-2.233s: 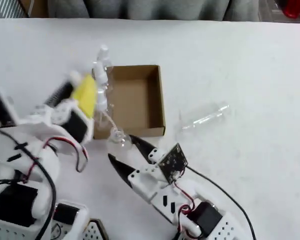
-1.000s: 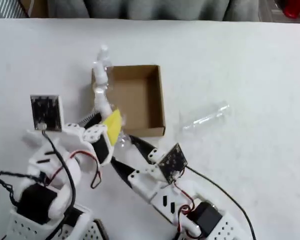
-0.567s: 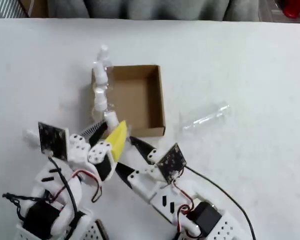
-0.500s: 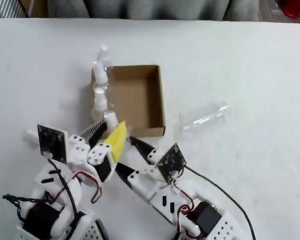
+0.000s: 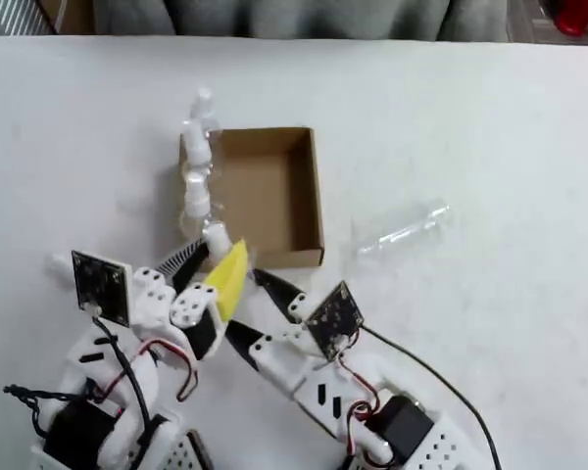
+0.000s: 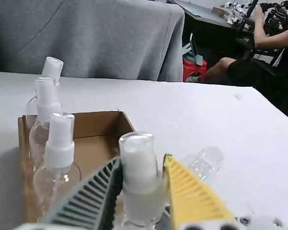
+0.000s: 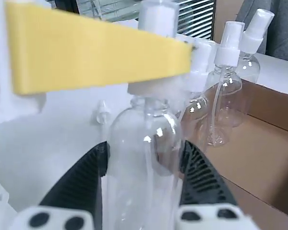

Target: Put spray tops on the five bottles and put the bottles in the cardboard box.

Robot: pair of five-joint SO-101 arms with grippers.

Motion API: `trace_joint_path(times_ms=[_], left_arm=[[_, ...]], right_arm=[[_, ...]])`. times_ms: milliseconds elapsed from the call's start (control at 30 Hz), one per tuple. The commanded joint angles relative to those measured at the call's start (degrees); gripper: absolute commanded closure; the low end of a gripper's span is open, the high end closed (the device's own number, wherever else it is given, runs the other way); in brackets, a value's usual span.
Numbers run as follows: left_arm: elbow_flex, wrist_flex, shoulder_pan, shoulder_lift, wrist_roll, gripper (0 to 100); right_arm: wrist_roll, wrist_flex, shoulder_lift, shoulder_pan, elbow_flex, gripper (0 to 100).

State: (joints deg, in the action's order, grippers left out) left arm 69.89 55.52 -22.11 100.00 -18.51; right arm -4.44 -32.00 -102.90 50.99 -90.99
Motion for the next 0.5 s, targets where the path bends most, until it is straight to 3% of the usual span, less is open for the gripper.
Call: trace_joint_path(times_ms=[0,167,467], left_arm=[[-0.2,1.0,-1.2,0.5,0.7,77],[-0.2,0.9,-1.1,0.5,0.4,61],[-1.6,1.1,3.4,0.6,1.6,59]], right_arm=[[0.4,1.5,-0.5,-0.6,1.1,98.2],[0.4,1.5,-0.5,-0.6,1.1,98.2],[0.4,1.5,-0.5,-0.7,1.0,98.2]])
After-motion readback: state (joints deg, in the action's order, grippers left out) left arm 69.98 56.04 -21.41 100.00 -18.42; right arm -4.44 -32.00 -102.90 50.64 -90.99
